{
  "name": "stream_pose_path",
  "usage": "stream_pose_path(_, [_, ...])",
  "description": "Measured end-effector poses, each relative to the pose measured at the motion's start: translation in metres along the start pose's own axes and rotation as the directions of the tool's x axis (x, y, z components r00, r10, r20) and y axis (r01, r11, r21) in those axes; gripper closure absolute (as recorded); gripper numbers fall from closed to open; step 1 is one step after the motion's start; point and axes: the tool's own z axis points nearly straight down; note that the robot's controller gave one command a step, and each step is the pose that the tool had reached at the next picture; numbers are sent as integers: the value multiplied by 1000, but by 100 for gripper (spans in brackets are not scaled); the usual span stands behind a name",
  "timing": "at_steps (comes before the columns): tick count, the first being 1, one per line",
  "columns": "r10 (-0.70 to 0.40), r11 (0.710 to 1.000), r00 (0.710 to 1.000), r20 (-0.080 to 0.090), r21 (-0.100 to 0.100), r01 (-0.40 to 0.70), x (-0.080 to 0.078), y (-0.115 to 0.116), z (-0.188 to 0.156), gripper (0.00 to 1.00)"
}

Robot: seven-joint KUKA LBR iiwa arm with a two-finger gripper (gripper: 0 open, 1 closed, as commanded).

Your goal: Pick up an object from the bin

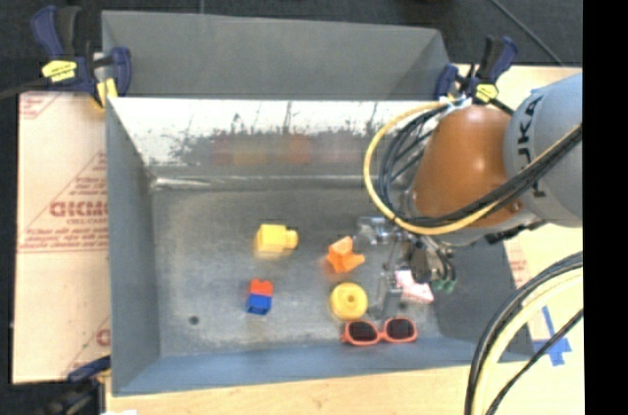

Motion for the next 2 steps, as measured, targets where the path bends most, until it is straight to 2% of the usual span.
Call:
stream_pose_path(1, [-2,1000,1000,8,1,2,-2,0,-4,0])
stream_pose_path(2, [-59,998,998,19,2,59,-47,11,52,0])
